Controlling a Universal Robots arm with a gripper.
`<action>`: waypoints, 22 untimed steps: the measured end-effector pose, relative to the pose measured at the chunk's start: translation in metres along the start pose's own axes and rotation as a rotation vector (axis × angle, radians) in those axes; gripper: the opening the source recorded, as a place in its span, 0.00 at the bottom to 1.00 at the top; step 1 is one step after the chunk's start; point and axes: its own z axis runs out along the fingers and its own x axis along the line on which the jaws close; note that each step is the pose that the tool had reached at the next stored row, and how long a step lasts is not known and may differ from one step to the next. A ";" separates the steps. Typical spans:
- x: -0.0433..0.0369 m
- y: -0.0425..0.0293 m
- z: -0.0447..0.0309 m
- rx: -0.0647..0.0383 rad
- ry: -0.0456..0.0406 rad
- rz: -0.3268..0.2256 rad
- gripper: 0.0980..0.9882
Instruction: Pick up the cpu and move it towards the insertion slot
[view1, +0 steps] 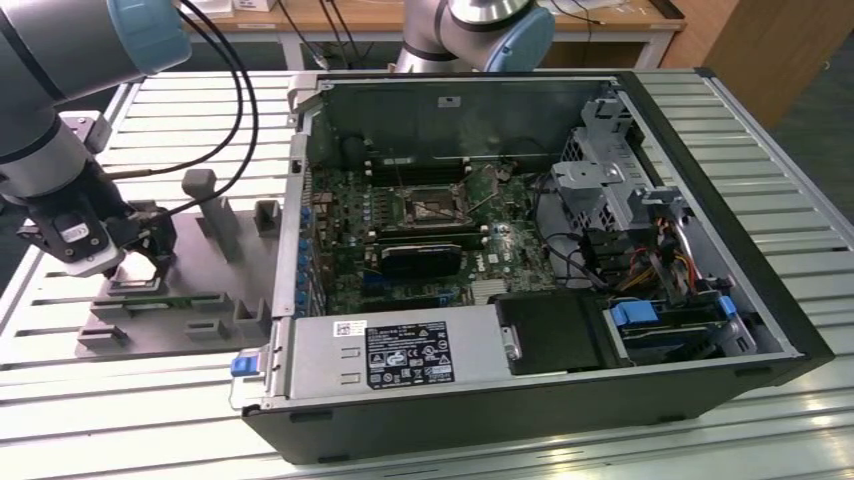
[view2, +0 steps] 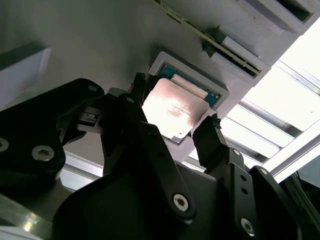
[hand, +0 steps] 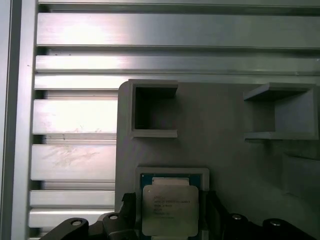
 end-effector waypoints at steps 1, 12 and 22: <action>0.0000 0.0000 0.0001 0.000 -0.0001 0.000 0.63; 0.0001 0.0000 0.0005 -0.001 -0.0001 0.000 0.50; 0.0000 0.0006 -0.0082 -0.001 -0.0001 0.000 0.50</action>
